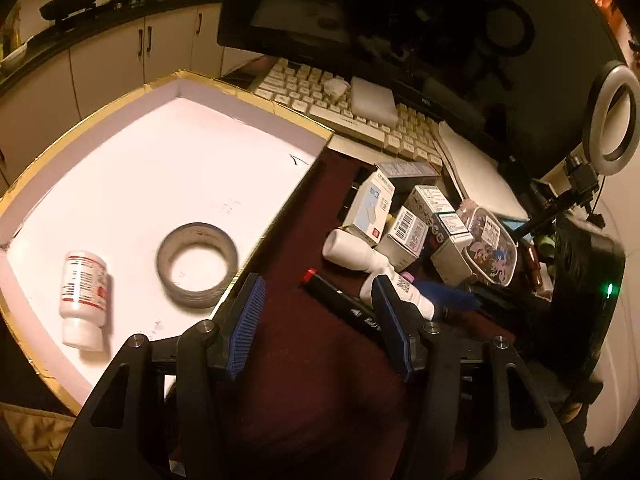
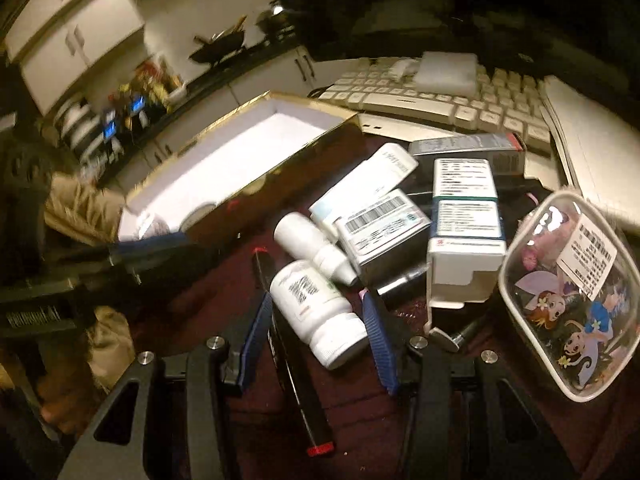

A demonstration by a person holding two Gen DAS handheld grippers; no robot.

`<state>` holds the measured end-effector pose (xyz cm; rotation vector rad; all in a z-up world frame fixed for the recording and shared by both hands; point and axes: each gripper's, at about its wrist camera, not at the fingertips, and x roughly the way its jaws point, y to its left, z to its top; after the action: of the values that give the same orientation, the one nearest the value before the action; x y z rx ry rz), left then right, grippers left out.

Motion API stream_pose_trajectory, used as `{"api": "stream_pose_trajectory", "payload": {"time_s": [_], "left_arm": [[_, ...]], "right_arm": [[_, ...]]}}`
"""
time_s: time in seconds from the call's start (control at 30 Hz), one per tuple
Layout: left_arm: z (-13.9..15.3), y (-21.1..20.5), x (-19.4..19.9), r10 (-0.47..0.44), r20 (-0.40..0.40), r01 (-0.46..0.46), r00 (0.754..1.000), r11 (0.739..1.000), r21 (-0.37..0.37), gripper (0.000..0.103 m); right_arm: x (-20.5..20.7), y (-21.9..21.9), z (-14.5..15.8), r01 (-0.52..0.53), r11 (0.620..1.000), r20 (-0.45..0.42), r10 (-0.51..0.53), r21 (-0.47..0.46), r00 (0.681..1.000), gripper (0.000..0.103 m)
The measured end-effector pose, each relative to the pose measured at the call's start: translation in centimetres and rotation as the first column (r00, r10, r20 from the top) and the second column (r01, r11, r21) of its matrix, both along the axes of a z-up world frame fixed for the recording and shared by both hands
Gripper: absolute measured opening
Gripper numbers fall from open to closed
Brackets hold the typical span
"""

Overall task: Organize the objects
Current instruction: 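Move both open tools back over the cluttered desk items, then grasp a QR-label white bottle with the right tool while the left tool grasps a black marker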

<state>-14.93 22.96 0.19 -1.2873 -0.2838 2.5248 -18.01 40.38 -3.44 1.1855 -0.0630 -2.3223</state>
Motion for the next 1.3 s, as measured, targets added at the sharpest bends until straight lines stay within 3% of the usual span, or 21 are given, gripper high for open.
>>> {"api": "stream_pose_trajectory", "payload": {"time_s": [0.07,0.1,0.13,0.53,0.67,0.77,0.9,1.0,1.07,1.2,1.3], "left_arm": [[-0.1,-0.5,0.2,-0.012,0.002,0.012,1.000,1.000,0.011,0.056],[-0.2,-0.6,0.4,-0.018,0.004,0.018,1.000,1.000,0.016,0.056],[-0.3,-0.7,0.5,-0.025,0.008,0.025,1.000,0.999,0.022,0.056],[-1.1,0.8,2.0,-0.097,0.063,0.096,0.993,0.995,0.012,0.056],[-1.6,1.0,1.9,-0.082,0.095,0.082,0.992,0.997,0.010,0.056],[-1.8,1.1,2.0,-0.070,0.107,0.069,0.992,0.997,0.014,0.056],[-1.7,1.2,2.2,-0.060,0.109,0.060,0.992,0.998,0.003,0.056],[-1.8,1.1,2.1,-0.055,0.118,0.054,0.992,0.998,0.008,0.056],[-2.0,1.2,2.0,-0.054,0.121,0.053,0.991,0.999,0.012,0.056],[-2.4,1.8,1.7,-0.074,0.141,0.072,0.987,0.997,0.023,0.056],[-2.7,2.2,1.5,-0.084,0.157,0.082,0.984,0.996,0.022,0.056]], "right_arm": [[0.6,-0.5,0.0,0.000,0.999,-0.010,0.000,0.035,1.000,0.046],[0.9,-0.7,-0.2,0.021,0.998,-0.009,-0.020,0.054,1.000,0.036],[0.8,-0.6,-0.3,0.032,0.998,0.001,-0.032,0.052,0.999,0.033],[2.7,1.1,0.2,0.145,0.986,0.024,-0.147,0.085,0.989,0.032],[4.0,1.9,1.2,0.166,0.985,-0.022,-0.166,0.037,0.986,0.032],[5.2,2.1,2.4,0.097,0.994,-0.041,-0.099,-0.043,0.994,0.032],[6.3,0.6,1.7,0.009,1.000,-0.051,-0.009,0.002,0.999,0.032],[5.8,0.4,0.4,0.026,0.999,-0.002,-0.026,0.018,1.000,0.032],[5.4,0.6,-0.3,0.040,0.999,0.037,-0.040,-0.012,0.999,0.032],[6.4,-0.4,-0.4,-0.061,0.991,0.056,0.068,-0.116,0.996,0.032],[7.2,-1.4,-0.3,-0.105,0.987,0.042,0.110,-0.118,0.993,0.032]]}}
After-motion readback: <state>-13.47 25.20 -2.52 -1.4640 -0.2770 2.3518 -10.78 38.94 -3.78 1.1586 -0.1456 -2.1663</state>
